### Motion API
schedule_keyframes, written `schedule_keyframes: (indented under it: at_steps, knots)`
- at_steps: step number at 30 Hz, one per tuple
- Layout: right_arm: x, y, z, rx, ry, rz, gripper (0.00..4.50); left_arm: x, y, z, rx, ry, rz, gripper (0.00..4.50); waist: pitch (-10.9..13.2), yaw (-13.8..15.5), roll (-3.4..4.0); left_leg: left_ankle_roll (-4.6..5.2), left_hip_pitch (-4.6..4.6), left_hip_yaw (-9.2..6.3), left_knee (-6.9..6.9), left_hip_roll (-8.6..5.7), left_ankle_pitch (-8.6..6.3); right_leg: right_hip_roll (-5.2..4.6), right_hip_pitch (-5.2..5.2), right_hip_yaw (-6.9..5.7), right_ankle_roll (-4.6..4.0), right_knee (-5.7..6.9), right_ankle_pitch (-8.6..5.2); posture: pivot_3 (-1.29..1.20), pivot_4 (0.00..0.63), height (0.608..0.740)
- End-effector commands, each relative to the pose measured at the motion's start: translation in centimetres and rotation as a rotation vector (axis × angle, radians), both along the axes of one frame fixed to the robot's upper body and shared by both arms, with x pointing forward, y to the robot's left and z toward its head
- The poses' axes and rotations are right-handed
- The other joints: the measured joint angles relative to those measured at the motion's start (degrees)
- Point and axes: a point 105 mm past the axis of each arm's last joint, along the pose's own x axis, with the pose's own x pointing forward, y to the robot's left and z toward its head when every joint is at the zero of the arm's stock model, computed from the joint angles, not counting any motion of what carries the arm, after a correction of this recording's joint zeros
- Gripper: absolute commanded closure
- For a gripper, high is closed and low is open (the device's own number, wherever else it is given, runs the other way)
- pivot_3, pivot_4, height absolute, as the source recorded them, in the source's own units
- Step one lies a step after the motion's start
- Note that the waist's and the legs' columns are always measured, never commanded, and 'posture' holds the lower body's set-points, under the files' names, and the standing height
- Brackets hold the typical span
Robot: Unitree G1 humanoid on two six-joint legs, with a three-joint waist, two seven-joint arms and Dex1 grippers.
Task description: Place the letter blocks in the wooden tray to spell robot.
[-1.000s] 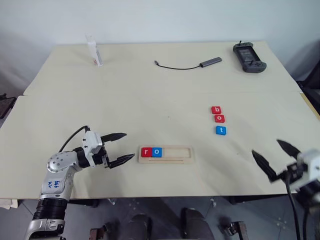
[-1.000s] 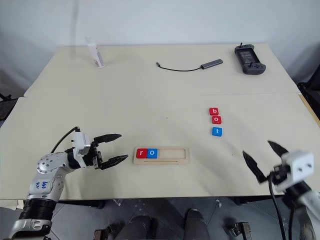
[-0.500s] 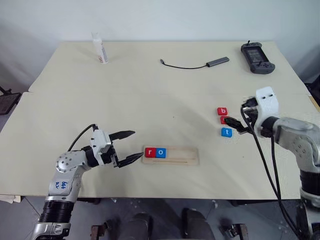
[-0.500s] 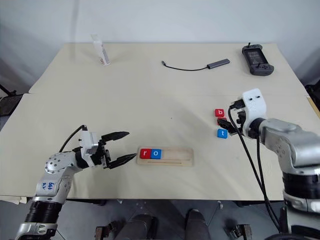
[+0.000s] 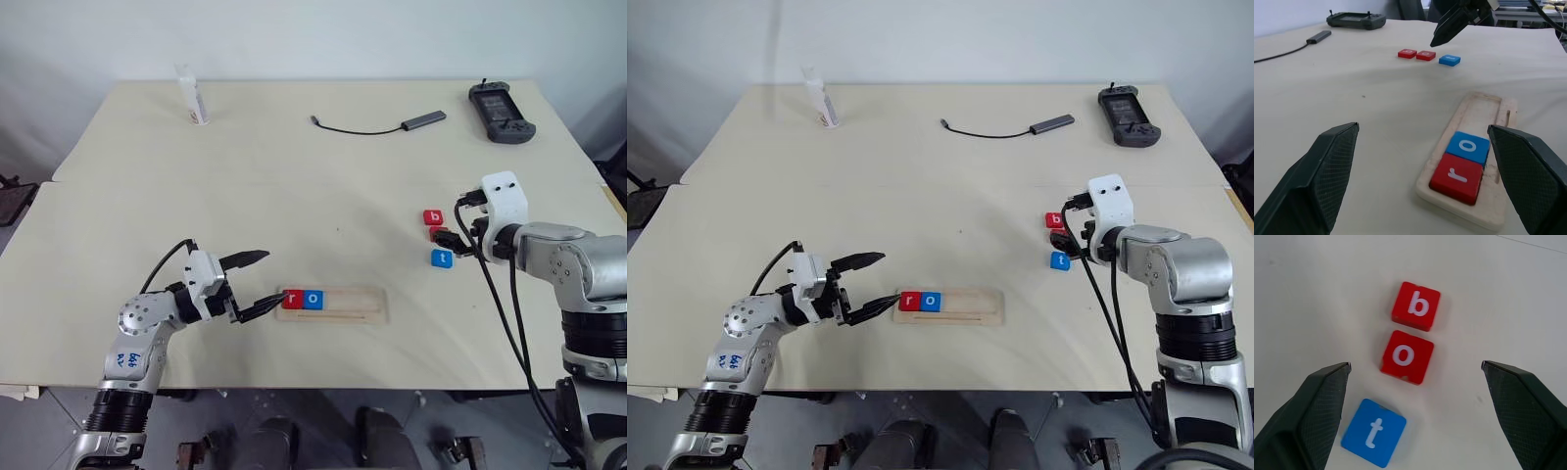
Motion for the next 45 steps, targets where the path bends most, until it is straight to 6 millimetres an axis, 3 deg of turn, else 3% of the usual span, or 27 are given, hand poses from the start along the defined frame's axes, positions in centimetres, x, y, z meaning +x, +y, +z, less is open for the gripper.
schedule_keyframes:
  at_steps: [1,12,16,19,26,29,34,38,42,45]
  knots:
    - [0.7,0.2,0.6,0.012,-0.033,-0.003,0.0,0.1,-0.1,0.5,0.007,-0.036,-0.006,0.02,0.0,-0.19,0.0,0.0,0.0,0.0,0.0,0.01,0.0,0.01,0.0,0.0,0.0,0.0,0.0,0.0,0.15,0.74]
    - [6.0,1.2,-0.4,0.086,-0.071,-0.082,0.0,-0.2,-0.2,0.7,0.006,-0.047,-0.001,0.02,0.0,-1.58,0.0,-0.02,0.03,0.06,-0.02,0.03,0.02,0.03,-0.03,0.01,0.05,0.06,0.02,0.0,0.15,0.74]
    - [7.0,2.2,-1.1,0.095,-0.066,-0.069,0.0,-0.3,-0.2,0.7,0.003,-0.05,0.007,0.02,0.0,-2.08,0.0,-0.02,0.03,0.07,-0.03,0.02,0.02,0.03,-0.03,0.01,0.05,0.07,0.02,0.0,0.15,0.74]
    - [7.4,2.7,-1.4,0.095,-0.072,-0.059,0.62,-0.3,-0.2,0.7,-0.001,-0.052,0.015,0.0,0.0,-2.38,0.01,-0.02,0.03,0.05,-0.01,0.01,0.02,0.02,-0.01,0.01,0.05,0.09,0.02,0.0,0.15,0.74]
    - [7.5,3.4,-1.4,0.093,-0.087,-0.039,3.02,-0.1,-0.2,0.7,0.0,-0.056,0.017,0.0,-0.01,-2.72,0.02,-0.03,0.05,0.05,0.01,0.02,0.02,0.03,-0.02,0.0,0.05,0.15,0.02,0.0,0.15,0.74]
    - [7.3,3.8,0.9,0.096,-0.186,0.013,3.04,-0.1,-0.4,0.7,-0.003,-0.059,0.002,0.0,-0.01,-2.71,0.02,-0.02,0.04,0.04,0.01,0.01,0.02,0.02,-0.03,0.01,0.05,0.16,0.03,0.0,0.15,0.74]
    - [5.0,3.6,4.4,0.109,-0.279,0.068,3.04,0.1,-1.2,0.6,-0.005,-0.054,-0.055,0.0,-0.01,-2.34,0.03,-0.02,0.02,0.03,0.0,0.0,0.02,0.01,-0.06,0.0,0.05,0.16,0.03,0.0,0.15,0.74]
    - [1.7,2.9,5.2,0.118,-0.265,0.056,3.04,0.2,-1.7,0.3,-0.005,-0.046,-0.096,0.0,-0.01,-2.0,0.03,-0.01,0.0,-0.01,0.0,-0.01,0.01,0.0,-0.06,-0.01,0.05,0.12,0.02,0.0,0.15,0.74]
    - [-3.2,2.1,3.2,0.072,-0.19,0.019,3.04,0.2,-2.2,-0.1,0.007,-0.038,-0.144,0.0,-0.01,-1.13,0.03,-0.02,-0.01,-0.01,-0.04,0.01,0.01,0.0,-0.07,0.0,0.05,0.09,0.02,0.0,0.15,0.74]
    - [-7.1,2.3,0.0,0.116,-0.105,-0.046,3.04,0.3,-2.4,-0.2,0.006,-0.029,-0.18,0.0,-0.02,-0.91,0.02,-0.01,-0.04,0.0,0.0,-0.01,0.01,-0.02,-0.06,0.03,0.05,0.08,0.03,0.0,0.15,0.74]
